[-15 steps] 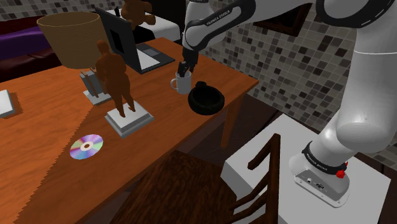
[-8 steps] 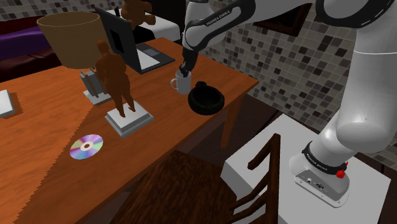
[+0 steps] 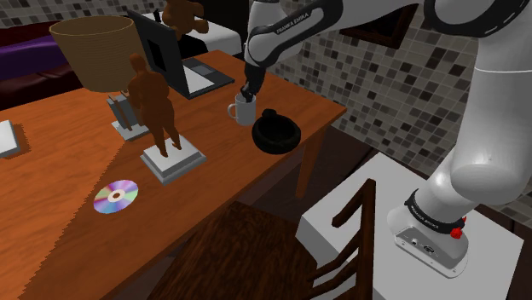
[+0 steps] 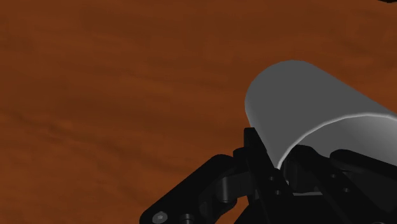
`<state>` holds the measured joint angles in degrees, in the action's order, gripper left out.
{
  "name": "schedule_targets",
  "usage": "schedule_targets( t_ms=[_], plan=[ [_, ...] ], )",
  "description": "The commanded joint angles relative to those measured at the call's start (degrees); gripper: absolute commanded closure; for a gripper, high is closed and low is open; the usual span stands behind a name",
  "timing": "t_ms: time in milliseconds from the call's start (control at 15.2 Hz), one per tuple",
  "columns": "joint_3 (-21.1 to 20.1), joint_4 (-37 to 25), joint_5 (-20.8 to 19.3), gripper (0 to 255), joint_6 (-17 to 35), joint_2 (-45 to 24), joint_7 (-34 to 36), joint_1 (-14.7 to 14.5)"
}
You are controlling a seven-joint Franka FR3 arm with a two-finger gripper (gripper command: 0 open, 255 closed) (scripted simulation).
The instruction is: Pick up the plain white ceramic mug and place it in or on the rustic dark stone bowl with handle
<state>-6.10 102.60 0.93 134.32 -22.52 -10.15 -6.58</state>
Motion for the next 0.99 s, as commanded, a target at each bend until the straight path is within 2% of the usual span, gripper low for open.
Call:
schedule_targets(
  t_ms=[0, 924],
  plan=[
    [-0.02, -0.47, 0.05, 255, -0.97, 0.51, -0.04, 0.05],
    [-0.17, -5.77, 0.33, 255, -10.28, 4.54, 0.14, 0.19]
  ],
)
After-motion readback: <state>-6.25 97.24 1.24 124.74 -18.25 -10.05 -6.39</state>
